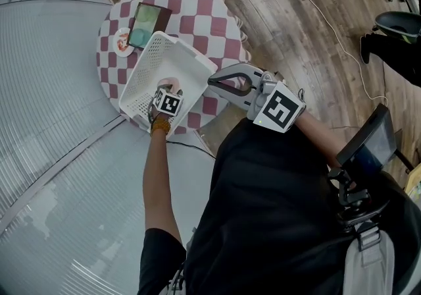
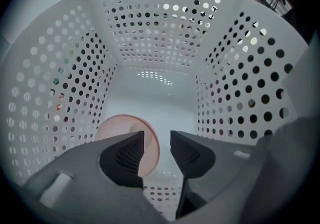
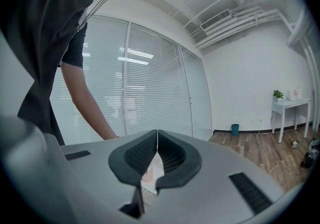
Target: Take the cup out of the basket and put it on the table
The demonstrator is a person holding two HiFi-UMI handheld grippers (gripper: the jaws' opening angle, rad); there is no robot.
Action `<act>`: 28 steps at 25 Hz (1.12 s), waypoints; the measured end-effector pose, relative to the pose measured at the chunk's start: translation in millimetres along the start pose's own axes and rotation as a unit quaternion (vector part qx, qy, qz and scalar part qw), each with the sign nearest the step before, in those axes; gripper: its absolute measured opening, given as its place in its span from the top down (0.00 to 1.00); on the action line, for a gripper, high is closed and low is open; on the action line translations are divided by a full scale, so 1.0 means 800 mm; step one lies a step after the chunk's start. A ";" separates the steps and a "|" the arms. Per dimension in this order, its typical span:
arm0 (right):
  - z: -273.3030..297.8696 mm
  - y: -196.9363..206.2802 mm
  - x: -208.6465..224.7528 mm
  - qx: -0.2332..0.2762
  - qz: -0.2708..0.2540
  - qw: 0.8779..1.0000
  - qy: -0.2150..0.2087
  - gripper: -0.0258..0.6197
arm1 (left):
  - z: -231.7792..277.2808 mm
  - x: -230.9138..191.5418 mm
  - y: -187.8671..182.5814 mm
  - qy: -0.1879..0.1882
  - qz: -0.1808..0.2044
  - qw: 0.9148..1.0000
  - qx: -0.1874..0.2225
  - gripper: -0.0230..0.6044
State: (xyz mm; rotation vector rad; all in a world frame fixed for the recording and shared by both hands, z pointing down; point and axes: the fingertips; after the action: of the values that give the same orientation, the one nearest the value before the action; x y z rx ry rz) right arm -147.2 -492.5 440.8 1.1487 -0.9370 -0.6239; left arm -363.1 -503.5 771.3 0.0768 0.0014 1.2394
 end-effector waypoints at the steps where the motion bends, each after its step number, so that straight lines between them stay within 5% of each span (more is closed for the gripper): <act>1: 0.000 0.001 0.001 0.000 0.001 1.000 0.001 0.94 | 0.001 0.000 0.001 0.000 -0.001 1.000 -0.001 0.69; 13: 0.002 -0.001 0.001 0.006 0.005 1.000 -0.002 0.94 | -0.001 -0.002 0.002 -0.010 0.001 1.000 0.007 0.92; 28: -0.008 0.007 0.002 0.006 0.012 1.000 0.002 0.94 | -0.002 0.004 0.009 -0.028 0.015 0.999 0.006 0.93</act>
State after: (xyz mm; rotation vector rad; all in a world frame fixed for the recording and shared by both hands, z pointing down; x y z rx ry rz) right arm -141.2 -489.6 445.7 1.1471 -0.9505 -0.5967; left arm -369.0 -498.4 770.5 0.1218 -0.0408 1.2667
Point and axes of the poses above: the fingertips, and each gripper's own axes: z forward along the fingers, x to its right, y out of its underside, and after that the axes turned 13 degrees about z, right-handed
